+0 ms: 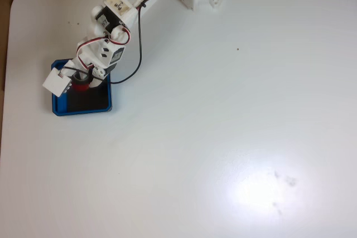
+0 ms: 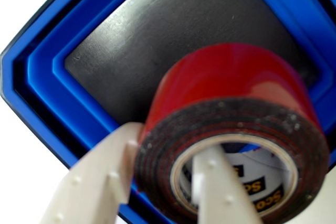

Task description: Pick the red roll and drop it in the blue box

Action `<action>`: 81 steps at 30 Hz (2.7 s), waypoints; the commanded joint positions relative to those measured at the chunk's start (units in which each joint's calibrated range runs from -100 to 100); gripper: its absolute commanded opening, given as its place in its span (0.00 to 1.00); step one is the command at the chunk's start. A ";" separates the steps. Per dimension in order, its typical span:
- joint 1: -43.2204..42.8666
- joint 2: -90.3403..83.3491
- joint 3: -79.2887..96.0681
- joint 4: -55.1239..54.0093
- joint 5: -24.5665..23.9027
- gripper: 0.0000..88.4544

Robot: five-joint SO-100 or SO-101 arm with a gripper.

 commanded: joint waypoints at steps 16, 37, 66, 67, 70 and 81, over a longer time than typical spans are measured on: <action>0.66 4.63 -5.66 -6.86 0.41 0.01; 1.84 0.70 -1.80 -6.28 0.32 0.11; -6.96 -60.00 49.87 -6.94 0.32 0.11; -7.54 -62.00 51.48 -6.94 0.32 0.11; -8.81 -68.11 56.70 -6.94 0.23 0.11; -13.50 -88.34 74.22 -7.03 0.23 0.11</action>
